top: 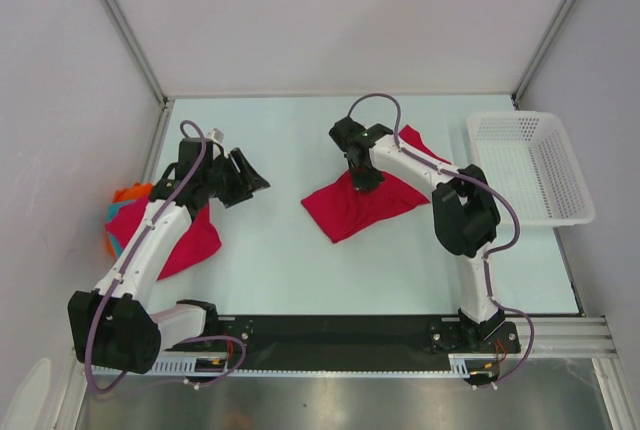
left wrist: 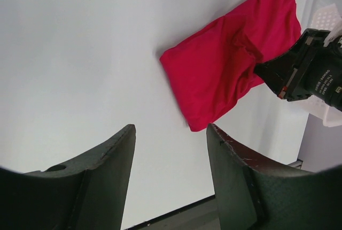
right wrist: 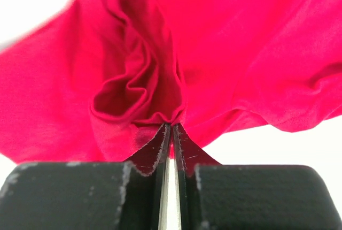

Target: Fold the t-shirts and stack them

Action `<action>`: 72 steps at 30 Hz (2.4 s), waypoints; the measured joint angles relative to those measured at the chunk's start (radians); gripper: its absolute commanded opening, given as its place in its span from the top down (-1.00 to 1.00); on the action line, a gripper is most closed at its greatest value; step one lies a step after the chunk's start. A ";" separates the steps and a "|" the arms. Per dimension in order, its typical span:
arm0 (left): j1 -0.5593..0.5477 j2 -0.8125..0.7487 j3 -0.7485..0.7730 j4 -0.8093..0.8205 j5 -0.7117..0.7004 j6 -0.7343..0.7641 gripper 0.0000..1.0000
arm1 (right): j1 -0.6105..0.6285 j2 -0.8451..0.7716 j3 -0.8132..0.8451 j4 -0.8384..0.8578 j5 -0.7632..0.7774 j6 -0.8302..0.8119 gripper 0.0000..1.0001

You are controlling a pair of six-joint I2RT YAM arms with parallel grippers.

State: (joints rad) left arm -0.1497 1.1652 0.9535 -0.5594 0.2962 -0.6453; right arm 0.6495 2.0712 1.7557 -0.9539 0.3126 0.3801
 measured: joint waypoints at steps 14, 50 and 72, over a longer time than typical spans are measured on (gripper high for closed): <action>0.002 0.000 -0.009 0.006 0.005 0.000 -0.22 | 0.000 -0.047 -0.086 -0.013 0.034 0.010 0.45; 0.005 0.013 -0.030 0.027 0.025 0.000 -0.22 | 0.000 0.001 -0.146 0.019 0.023 0.012 0.40; 0.013 0.029 -0.032 0.026 0.026 0.019 -0.22 | 0.054 0.131 0.162 -0.032 -0.015 -0.013 0.40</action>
State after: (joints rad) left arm -0.1368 1.1942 0.9218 -0.5331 0.3218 -0.6258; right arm 0.7036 2.2021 1.9175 -0.9859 0.2974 0.3668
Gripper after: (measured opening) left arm 0.613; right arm 0.304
